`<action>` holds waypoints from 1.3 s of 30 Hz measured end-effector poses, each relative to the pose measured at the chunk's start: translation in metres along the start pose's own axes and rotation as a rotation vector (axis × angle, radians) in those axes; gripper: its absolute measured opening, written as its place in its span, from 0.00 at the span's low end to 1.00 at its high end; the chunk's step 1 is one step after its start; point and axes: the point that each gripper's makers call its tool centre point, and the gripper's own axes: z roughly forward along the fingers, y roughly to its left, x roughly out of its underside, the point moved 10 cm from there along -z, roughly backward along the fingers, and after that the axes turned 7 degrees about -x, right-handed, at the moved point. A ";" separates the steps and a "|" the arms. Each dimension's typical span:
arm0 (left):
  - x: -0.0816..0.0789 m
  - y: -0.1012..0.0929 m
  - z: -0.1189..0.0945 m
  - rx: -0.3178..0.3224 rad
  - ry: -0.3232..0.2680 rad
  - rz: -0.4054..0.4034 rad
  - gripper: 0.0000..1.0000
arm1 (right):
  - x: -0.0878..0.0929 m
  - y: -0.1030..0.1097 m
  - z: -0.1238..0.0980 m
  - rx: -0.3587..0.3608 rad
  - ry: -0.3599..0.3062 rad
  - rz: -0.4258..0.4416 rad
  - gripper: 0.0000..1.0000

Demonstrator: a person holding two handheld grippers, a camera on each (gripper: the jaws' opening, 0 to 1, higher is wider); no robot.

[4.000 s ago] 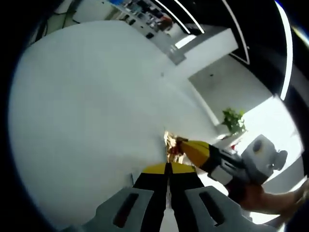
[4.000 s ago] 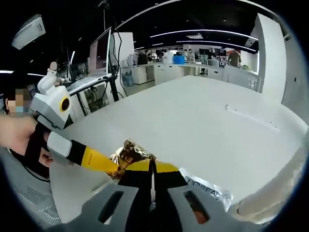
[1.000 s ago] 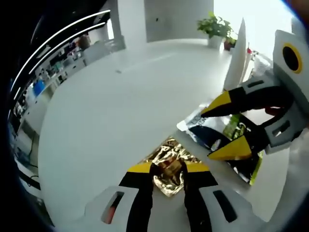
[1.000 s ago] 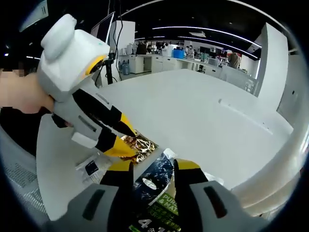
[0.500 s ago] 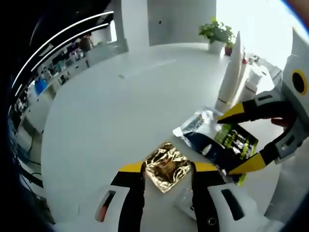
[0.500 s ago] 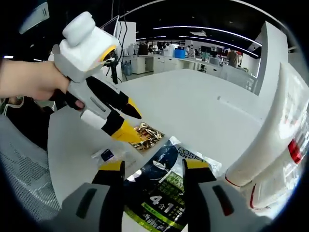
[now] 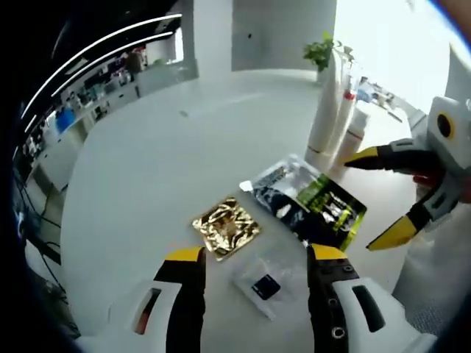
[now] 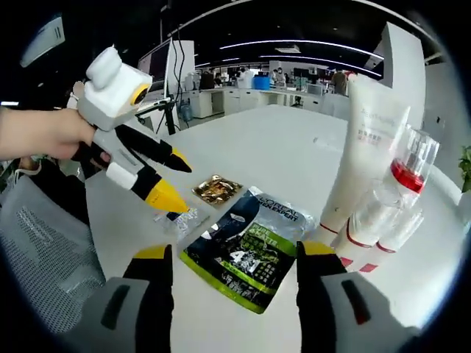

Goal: Arrange the skincare products in the storage area until every visible bottle or jar stands upright without overlapping.

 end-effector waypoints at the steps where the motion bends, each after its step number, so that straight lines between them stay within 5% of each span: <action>1: 0.001 -0.001 -0.002 0.000 0.001 -0.003 0.56 | 0.001 0.000 -0.004 0.005 -0.003 0.006 0.72; 11: 0.014 -0.014 -0.023 0.015 -0.013 -0.054 0.69 | 0.012 -0.014 -0.049 0.048 -0.028 0.087 0.93; 23: 0.031 -0.024 -0.048 0.025 -0.044 -0.097 0.87 | 0.028 -0.034 -0.094 0.126 -0.039 0.157 0.98; 29: 0.037 -0.027 -0.062 0.025 -0.068 -0.122 0.96 | 0.029 -0.035 -0.101 0.141 -0.051 0.163 0.98; 39: 0.050 -0.033 -0.080 -0.001 -0.089 -0.130 0.97 | 0.030 -0.036 -0.103 0.155 -0.066 0.178 0.97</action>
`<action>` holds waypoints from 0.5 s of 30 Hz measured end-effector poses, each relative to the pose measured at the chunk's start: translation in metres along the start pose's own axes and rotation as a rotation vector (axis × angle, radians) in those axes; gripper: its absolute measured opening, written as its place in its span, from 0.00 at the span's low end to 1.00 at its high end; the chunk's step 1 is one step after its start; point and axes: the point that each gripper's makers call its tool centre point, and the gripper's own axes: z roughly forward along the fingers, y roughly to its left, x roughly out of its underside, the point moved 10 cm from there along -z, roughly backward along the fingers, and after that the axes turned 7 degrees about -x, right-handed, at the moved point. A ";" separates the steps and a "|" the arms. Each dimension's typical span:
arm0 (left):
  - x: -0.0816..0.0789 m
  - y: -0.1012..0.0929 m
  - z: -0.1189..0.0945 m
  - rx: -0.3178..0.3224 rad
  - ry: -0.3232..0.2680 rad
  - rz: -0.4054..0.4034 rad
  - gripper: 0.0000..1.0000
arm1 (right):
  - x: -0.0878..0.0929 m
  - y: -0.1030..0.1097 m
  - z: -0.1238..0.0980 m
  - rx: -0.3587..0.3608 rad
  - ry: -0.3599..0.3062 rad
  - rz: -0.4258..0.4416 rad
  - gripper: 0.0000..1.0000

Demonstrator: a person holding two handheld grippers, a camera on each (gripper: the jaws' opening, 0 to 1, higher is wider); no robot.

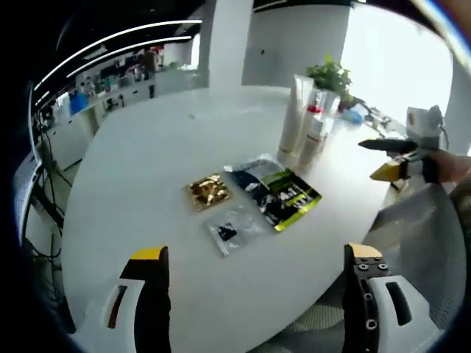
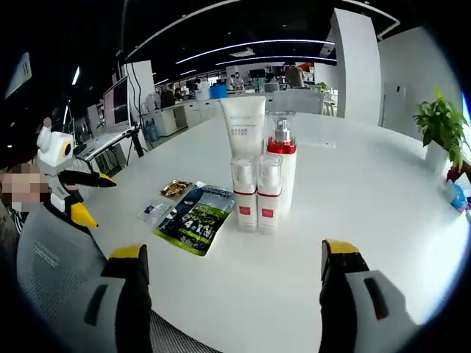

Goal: Arrange the skincare products in the storage area until every visible bottle or jar stands upright without overlapping.

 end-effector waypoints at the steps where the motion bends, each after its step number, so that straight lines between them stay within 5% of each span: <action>1: 0.002 0.000 -0.002 -0.002 -0.002 0.002 0.97 | 0.000 0.000 0.000 0.002 0.001 -0.003 0.97; 15: 0.005 0.002 -0.004 -0.027 -0.016 -0.009 0.96 | 0.001 0.001 0.001 -0.003 0.010 -0.014 0.96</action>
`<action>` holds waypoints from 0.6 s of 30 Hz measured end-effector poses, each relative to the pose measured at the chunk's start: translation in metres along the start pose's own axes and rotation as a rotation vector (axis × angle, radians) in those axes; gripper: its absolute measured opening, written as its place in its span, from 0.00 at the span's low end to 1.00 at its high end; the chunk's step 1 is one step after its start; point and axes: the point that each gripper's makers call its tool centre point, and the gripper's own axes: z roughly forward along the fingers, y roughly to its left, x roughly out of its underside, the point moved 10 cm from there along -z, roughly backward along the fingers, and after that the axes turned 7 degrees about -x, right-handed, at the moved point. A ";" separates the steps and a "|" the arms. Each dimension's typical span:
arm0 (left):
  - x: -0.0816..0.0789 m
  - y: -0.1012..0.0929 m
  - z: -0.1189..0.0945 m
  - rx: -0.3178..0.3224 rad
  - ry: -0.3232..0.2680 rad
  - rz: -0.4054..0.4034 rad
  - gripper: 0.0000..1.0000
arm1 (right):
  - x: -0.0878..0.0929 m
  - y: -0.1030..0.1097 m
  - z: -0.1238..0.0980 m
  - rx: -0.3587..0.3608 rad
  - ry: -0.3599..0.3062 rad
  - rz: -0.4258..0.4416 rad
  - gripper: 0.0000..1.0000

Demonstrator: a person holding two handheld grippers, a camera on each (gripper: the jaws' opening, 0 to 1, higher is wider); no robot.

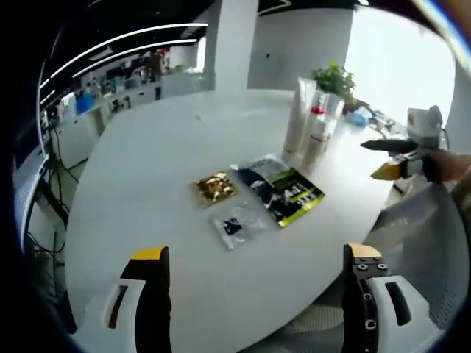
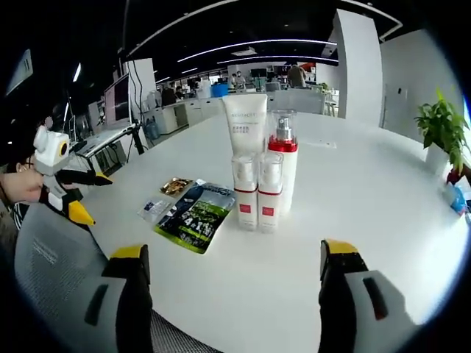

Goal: Arrange the skincare products in the storage area until every visible bottle or jar stands upright without overlapping.

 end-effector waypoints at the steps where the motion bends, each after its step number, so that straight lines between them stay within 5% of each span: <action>1: 0.000 0.000 0.000 0.000 -0.005 -0.002 0.96 | 0.000 0.000 0.000 0.001 0.002 -0.003 0.96; 18: 0.001 0.004 0.001 -0.003 -0.012 -0.008 0.95 | 0.001 0.000 0.000 0.004 0.009 0.003 0.95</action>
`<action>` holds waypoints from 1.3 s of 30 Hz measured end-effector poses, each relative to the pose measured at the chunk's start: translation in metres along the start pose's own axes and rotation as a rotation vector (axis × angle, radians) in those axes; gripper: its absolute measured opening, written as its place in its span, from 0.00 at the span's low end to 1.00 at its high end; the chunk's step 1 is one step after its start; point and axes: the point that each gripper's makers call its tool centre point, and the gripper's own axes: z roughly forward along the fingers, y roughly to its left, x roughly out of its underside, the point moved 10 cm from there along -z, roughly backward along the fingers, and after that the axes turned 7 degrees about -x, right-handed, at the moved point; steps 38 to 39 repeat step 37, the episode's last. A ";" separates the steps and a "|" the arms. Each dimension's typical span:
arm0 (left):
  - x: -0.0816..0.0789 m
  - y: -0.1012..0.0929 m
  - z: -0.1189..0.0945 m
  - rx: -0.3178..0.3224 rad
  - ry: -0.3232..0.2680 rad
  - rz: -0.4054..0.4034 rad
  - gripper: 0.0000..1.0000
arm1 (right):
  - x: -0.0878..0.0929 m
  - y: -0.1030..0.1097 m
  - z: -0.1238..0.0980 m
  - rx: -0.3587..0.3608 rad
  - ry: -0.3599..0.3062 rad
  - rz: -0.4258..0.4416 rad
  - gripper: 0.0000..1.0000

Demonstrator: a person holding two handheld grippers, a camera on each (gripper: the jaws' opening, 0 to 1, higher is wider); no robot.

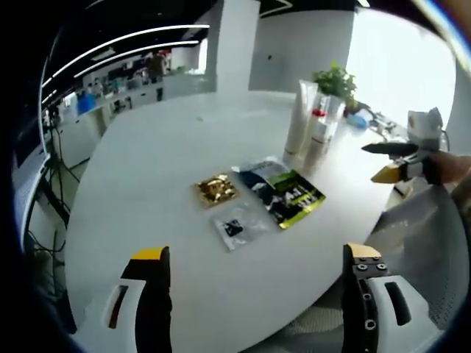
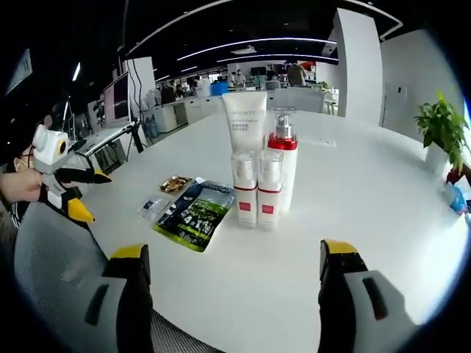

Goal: Arrange the skincare products in the storage area until every visible bottle or jar stands upright without overlapping.

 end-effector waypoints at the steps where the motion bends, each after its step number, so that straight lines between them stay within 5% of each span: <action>1: 0.000 0.000 0.000 0.000 0.000 0.000 0.95 | 0.000 0.000 0.000 0.001 0.000 0.000 0.95; 39: 0.003 -0.002 0.002 0.009 0.021 0.006 0.95 | 0.001 -0.001 0.000 0.003 0.009 0.013 0.95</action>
